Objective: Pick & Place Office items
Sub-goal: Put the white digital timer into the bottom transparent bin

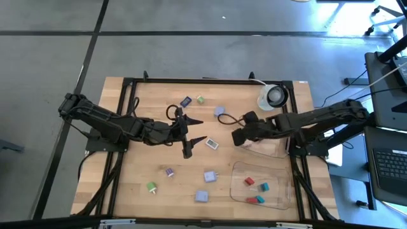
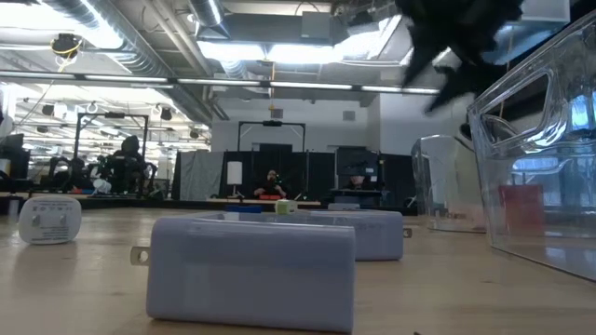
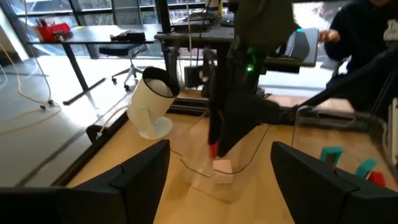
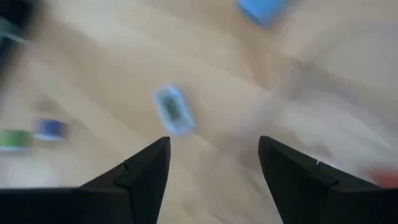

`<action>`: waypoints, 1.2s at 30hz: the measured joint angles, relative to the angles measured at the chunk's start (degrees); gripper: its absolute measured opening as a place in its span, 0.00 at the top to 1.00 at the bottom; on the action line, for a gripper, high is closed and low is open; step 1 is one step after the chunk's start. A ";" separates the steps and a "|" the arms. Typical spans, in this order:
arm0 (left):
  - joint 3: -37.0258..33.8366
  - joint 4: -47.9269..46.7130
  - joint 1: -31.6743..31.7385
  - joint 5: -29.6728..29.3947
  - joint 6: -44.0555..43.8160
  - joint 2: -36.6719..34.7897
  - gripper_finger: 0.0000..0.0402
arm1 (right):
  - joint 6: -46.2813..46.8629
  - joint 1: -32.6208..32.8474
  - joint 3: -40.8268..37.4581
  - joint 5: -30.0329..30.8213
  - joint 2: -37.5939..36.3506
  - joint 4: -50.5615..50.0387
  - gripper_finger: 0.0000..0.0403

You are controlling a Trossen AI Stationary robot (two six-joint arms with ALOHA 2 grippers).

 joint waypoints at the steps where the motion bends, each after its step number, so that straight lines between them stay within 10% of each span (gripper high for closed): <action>1: 0.00 0.24 0.01 0.00 -0.66 0.00 0.31 | -1.46 0.29 0.00 1.69 -0.19 3.28 0.40; 9: 0.00 1.89 0.05 0.01 -1.56 -0.02 0.31 | -18.18 -1.24 0.09 2.53 4.69 28.32 0.43; 23: 0.00 2.24 -0.01 2.21 -13.96 -0.02 0.31 | -21.08 -6.25 0.23 -10.30 14.51 31.94 0.39; 36: -0.12 2.98 0.02 2.12 -14.69 -0.02 0.31 | -33.83 -6.52 24.55 -9.19 31.34 0.11 0.36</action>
